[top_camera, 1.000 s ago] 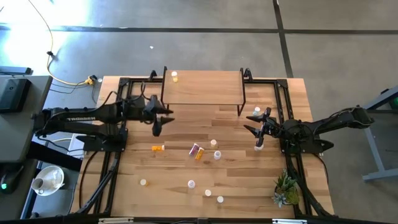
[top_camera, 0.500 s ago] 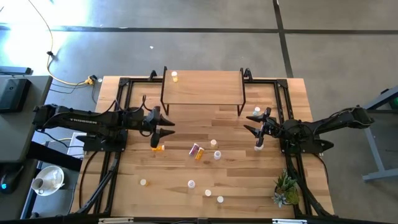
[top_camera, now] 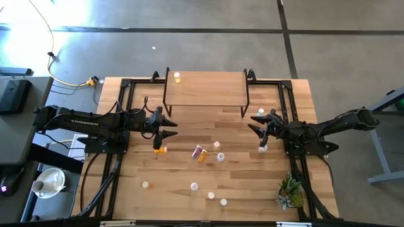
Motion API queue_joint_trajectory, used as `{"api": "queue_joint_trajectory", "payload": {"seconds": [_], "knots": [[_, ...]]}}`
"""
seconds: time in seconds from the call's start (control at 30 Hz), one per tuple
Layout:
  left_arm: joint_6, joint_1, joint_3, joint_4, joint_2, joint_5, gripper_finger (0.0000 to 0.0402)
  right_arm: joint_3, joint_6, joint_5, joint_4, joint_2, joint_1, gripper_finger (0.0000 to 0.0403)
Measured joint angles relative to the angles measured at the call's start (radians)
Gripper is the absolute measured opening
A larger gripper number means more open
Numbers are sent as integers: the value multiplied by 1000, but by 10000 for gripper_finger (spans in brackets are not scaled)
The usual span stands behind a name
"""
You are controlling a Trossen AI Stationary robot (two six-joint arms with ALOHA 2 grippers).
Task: Pick and place medicine bottles onto shelf by color
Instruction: Put the top left transparent pill bottle on the shelf
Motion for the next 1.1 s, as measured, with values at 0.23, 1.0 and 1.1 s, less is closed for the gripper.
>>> {"api": "queue_joint_trajectory", "payload": {"seconds": [0.23, 1.0, 1.1], "knots": [[28, 9, 0, -1, 0, 1, 172, 0, 68, -7, 70, 0, 0, 189], [-1, 106, 0, -3, 0, 7, 172, 368, -11, -196, -312, 179, 1, 189], [0, 106, 0, -2, 0, 8, 172, 402, -16, -271, -320, 236, 1, 189]]}}
